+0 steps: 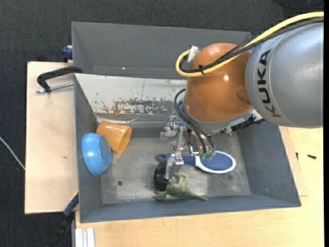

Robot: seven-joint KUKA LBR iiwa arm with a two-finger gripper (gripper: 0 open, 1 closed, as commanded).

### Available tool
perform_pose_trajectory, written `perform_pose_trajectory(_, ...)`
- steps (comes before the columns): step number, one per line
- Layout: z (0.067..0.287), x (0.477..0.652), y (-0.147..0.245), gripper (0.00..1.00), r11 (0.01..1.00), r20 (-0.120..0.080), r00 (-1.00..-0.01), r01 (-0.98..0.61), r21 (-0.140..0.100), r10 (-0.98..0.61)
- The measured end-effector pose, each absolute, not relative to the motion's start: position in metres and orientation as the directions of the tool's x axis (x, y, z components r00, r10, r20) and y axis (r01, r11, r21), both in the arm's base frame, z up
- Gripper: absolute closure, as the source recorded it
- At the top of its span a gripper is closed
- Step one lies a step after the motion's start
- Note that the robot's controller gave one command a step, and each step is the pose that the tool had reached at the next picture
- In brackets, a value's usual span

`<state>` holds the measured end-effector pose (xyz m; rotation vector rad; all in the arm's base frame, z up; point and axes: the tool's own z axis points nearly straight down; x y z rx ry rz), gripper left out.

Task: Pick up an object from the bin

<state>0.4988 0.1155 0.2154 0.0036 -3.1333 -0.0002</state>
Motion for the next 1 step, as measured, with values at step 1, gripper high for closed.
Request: perform_pose_trajectory(1, 0.3319, 0.5272, 0.1426, 0.00, 0.935, -0.014, -0.935, -0.355, -0.001, -0.355)
